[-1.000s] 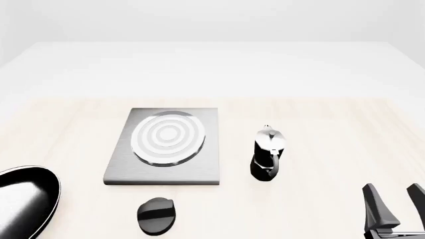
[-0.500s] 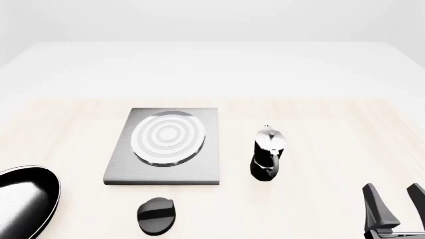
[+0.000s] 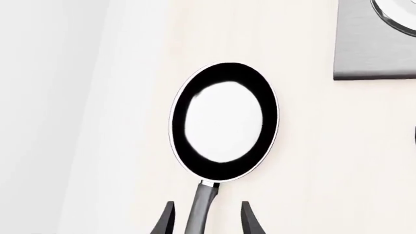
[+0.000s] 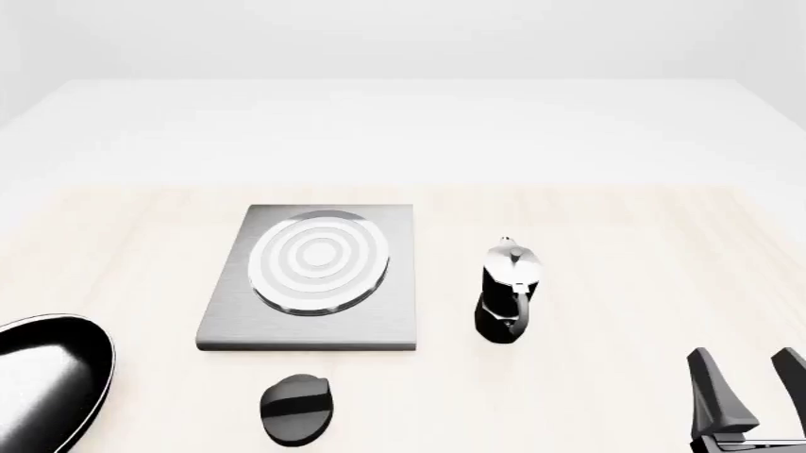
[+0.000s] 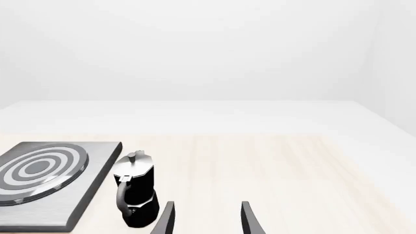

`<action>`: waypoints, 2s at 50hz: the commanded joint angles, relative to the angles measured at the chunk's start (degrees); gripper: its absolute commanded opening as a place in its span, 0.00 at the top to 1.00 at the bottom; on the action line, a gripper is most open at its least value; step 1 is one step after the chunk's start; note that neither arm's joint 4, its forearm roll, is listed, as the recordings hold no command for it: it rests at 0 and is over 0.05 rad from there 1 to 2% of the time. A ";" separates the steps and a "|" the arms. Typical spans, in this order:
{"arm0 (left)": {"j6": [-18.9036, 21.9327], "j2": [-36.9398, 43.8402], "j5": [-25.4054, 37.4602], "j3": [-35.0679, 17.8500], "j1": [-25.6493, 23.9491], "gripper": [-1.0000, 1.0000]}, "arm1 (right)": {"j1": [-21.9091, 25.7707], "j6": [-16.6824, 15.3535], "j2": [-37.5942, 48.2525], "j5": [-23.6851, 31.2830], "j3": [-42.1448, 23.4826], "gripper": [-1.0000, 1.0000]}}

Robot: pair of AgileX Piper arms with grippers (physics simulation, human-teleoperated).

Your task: Turn on the stove and put the frying pan on it.

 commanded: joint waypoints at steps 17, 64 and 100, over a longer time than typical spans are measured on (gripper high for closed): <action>1.88 4.38 -5.33 3.40 3.85 0.00 | -0.01 0.00 0.00 0.00 0.00 0.00; 7.98 13.39 -16.45 9.84 10.37 0.00 | 0.01 0.00 -0.01 0.00 0.00 0.00; 13.32 21.66 -26.88 16.18 14.45 0.00 | 0.01 -0.02 -0.01 0.00 0.00 0.00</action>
